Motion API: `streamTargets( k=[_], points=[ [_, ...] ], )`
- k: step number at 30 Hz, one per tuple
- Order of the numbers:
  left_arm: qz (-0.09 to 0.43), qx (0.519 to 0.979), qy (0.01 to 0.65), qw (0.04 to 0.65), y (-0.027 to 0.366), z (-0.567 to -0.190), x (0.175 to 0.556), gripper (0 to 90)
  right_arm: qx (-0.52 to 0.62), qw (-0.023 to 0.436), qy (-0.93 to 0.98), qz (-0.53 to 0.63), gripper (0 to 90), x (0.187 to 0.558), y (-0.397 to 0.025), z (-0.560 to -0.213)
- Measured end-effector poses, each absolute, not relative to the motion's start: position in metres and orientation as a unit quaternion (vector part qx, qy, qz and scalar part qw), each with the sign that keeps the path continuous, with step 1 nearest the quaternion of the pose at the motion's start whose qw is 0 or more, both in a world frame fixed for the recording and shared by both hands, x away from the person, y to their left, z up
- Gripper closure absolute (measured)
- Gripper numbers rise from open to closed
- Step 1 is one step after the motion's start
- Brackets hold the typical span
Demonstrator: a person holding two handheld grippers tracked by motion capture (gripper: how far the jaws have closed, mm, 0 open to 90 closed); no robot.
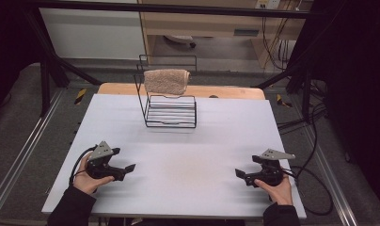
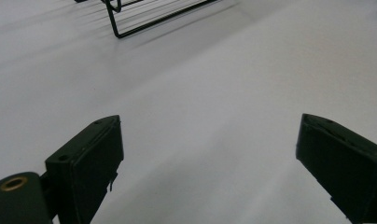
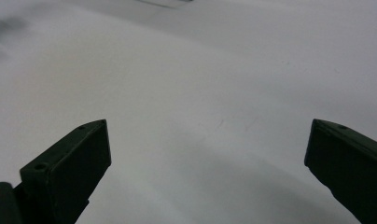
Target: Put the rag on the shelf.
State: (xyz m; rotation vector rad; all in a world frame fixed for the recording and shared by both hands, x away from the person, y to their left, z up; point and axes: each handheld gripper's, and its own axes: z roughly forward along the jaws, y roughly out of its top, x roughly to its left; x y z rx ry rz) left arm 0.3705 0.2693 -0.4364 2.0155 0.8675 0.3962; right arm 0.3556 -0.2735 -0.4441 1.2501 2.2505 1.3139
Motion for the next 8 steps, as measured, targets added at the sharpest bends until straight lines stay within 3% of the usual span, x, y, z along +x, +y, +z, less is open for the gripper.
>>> streamTargets(
  k=[8],
  points=[
    [0.156,0.811,0.353,0.440,0.2715,-0.4425,0.3676,7.7,0.432,0.126,0.771,0.451,0.7,0.3524,-0.2779,-0.4466]
  ],
)
